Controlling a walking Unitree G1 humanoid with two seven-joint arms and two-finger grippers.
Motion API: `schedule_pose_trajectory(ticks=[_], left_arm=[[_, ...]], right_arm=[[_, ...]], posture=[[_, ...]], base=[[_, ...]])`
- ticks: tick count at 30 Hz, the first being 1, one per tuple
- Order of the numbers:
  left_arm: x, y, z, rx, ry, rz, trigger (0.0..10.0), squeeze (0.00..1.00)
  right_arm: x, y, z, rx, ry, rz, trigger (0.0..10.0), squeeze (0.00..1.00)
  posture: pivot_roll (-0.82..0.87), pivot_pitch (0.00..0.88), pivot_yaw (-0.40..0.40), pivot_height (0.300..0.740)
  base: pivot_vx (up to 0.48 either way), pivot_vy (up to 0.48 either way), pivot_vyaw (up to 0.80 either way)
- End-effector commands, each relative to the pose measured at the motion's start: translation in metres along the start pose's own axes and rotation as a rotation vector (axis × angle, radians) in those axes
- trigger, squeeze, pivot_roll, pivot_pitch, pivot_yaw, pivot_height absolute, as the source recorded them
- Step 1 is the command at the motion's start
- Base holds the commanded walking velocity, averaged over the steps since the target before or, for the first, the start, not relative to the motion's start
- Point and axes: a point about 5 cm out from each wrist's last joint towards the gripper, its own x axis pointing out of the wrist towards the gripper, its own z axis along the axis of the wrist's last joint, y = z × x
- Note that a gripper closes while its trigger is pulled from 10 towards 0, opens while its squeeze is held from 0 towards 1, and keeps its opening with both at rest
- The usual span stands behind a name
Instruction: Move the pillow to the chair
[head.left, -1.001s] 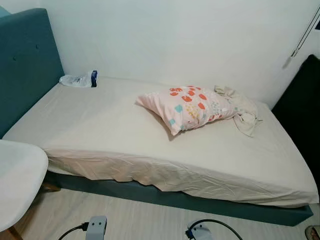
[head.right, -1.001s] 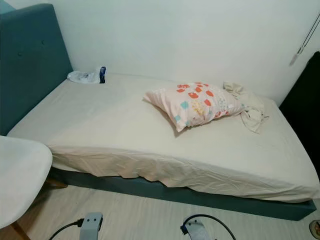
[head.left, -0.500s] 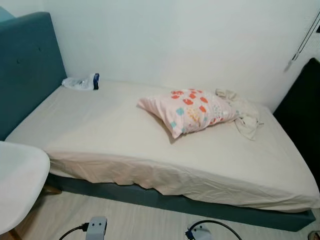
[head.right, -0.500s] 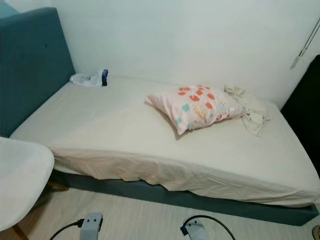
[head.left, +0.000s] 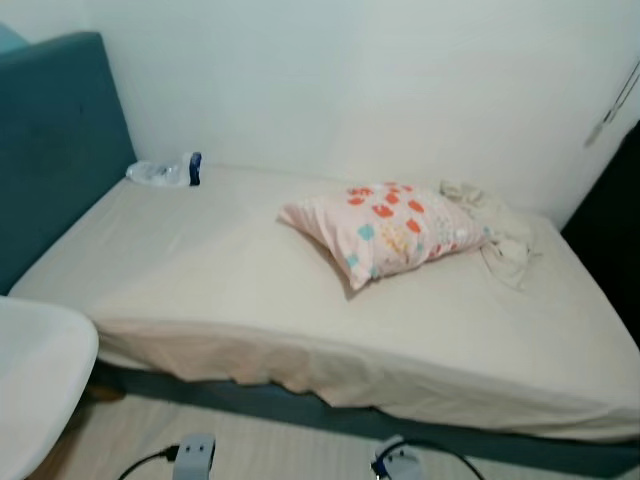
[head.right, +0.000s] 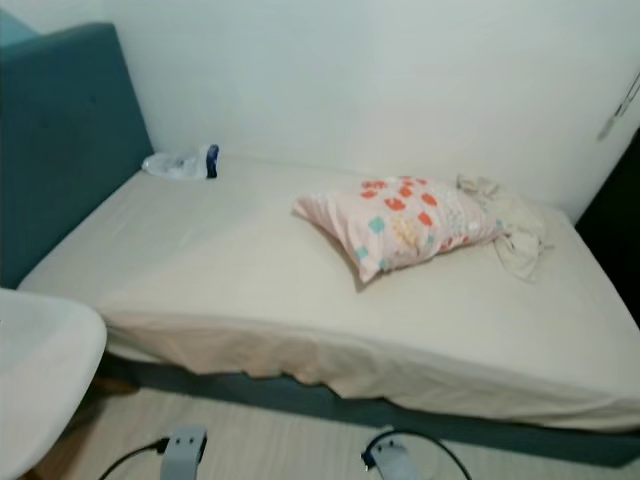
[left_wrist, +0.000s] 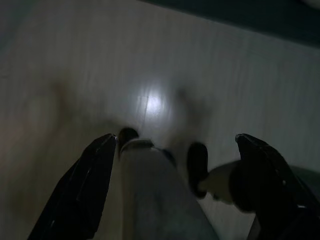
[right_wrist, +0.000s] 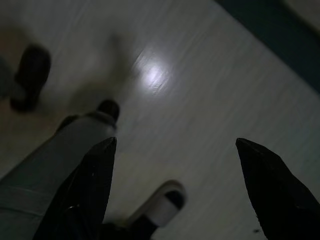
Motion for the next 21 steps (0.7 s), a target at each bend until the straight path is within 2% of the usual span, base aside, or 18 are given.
schedule_pose_trajectory(ticks=[1, 21], left_arm=[[-0.0024, 0.0062, -0.0070, -0.005, 0.024, 0.016, 10.0, 0.00], [-0.0019, 0.0044, -0.0060, -0.015, 0.019, 0.009, 10.0, 0.00]], right_arm=[[0.0004, 0.0018, 0.0120, 0.011, -0.039, 0.003, 10.0, 0.00], [0.0002, -0.0006, 0.0125, 0.012, -0.040, -0.003, 10.0, 0.00]], posture=[[0.13, 0.000, -0.077, 0.740], [0.12, 0.000, -0.083, 0.740]], base=[[0.360, 0.000, 0.00], [0.370, 0.000, 0.00]])
